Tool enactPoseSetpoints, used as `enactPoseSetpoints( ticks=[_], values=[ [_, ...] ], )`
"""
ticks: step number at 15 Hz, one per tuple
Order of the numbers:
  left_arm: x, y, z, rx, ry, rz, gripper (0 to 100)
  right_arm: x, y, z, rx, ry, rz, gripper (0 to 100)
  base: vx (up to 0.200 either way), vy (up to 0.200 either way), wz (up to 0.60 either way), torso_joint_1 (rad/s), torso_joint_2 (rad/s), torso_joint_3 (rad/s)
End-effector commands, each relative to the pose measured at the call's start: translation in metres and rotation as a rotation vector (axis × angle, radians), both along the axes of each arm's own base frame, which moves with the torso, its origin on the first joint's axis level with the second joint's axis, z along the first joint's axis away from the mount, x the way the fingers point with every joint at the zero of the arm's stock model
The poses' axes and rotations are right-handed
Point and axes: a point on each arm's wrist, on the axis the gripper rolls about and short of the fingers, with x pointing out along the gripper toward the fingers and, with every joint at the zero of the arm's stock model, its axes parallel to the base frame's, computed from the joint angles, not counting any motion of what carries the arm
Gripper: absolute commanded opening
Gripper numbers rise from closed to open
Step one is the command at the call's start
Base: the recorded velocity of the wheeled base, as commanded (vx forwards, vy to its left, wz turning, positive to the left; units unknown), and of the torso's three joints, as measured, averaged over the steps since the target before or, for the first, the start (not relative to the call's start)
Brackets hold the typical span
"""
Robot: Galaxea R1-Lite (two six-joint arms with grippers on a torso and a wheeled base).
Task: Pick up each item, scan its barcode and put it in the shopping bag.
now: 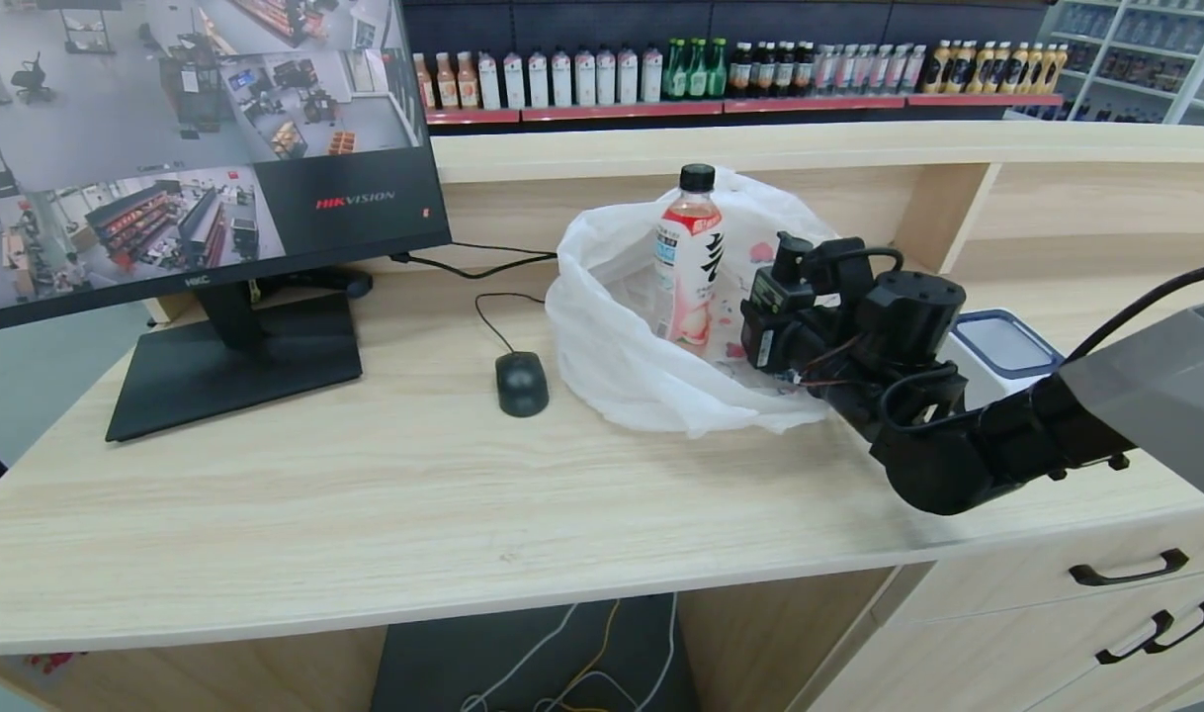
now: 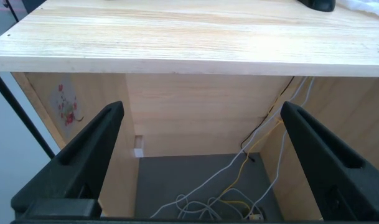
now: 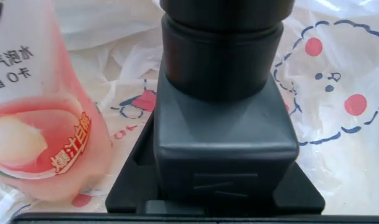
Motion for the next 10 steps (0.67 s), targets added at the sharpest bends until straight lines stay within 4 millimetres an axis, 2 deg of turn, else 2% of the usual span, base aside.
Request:
enactPoseSetpoints(
  ticks=[1,10],
  values=[
    [0.000,0.000,0.000,0.000,0.000,-0.001,100,-0.001,0.000,-0.004,-0.005,0.012,0.002,0,0.000,0.000,0.00,0.000,0.00,0.000],
    [0.000,0.000,0.000,0.000,0.000,-0.001,100,-0.006,0.002,-0.017,0.003,0.046,0.010,0,0.000,0.000,0.00,0.000,0.00,0.000]
  ],
)
